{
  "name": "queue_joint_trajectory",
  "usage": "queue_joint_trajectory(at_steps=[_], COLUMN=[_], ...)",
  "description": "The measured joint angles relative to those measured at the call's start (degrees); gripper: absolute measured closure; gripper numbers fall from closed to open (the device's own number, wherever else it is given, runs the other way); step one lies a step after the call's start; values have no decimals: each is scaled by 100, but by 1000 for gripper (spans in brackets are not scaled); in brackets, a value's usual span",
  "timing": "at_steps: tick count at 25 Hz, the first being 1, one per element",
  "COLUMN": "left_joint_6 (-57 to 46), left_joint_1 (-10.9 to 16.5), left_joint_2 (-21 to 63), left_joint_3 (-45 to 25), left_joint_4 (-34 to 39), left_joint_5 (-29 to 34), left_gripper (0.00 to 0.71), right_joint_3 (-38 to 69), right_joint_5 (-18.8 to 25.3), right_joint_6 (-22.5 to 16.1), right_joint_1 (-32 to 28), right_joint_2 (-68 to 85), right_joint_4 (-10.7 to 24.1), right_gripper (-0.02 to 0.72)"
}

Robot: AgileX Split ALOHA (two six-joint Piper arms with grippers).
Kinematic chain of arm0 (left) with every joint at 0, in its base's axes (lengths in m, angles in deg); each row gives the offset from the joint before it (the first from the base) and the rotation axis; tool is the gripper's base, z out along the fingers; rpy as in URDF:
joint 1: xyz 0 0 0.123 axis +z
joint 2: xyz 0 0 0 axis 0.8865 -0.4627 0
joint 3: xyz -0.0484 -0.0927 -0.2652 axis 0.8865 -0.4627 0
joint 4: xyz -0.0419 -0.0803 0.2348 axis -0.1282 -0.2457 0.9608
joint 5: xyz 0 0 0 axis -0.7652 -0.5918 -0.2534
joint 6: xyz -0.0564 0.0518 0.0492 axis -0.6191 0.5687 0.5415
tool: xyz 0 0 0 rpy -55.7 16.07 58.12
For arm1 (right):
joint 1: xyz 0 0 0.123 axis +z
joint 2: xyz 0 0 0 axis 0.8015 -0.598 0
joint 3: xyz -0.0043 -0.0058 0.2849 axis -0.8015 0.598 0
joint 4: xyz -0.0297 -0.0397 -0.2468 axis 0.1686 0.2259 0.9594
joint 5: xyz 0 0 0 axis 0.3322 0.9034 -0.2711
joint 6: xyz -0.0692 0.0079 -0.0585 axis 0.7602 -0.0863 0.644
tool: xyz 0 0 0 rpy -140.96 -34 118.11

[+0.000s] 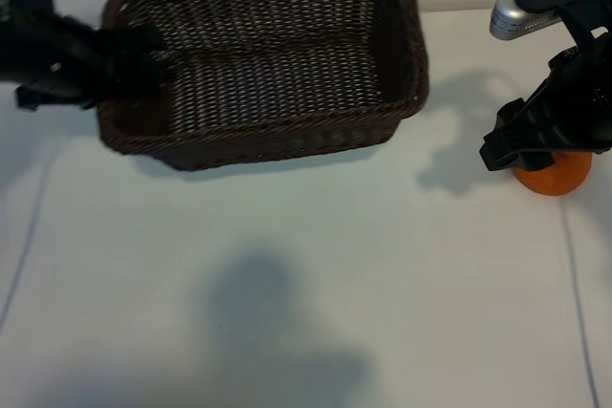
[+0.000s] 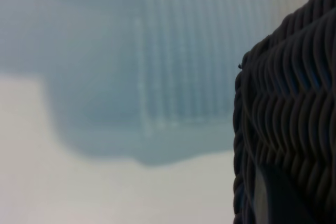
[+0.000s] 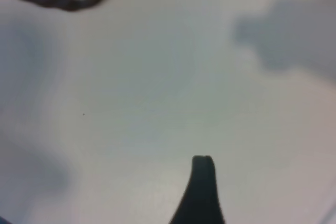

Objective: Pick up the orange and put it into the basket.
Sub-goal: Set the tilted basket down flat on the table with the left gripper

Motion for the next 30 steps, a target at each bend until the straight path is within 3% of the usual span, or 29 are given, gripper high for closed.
queue_joint_trajectory(at_steps=[4,8,30], left_joint_6=[-122,-495,-926], left_joint_1=[-483,-785,-830], left_joint_2=[-554,-1025,-1673], left_joint_3=[491,573,585], left_joint_4=[106,443,731], left_joint_5=[-6,-216,-622], left_gripper=[556,556,556], right_joint_3=[0,0,0], right_joint_5=[6,6,7], right_joint_6=[0,0,0], right_joint_1=[0,0,0], right_joint_2=[0,0,0], right_joint_4=[0,0,7], right_gripper=[109,109,109])
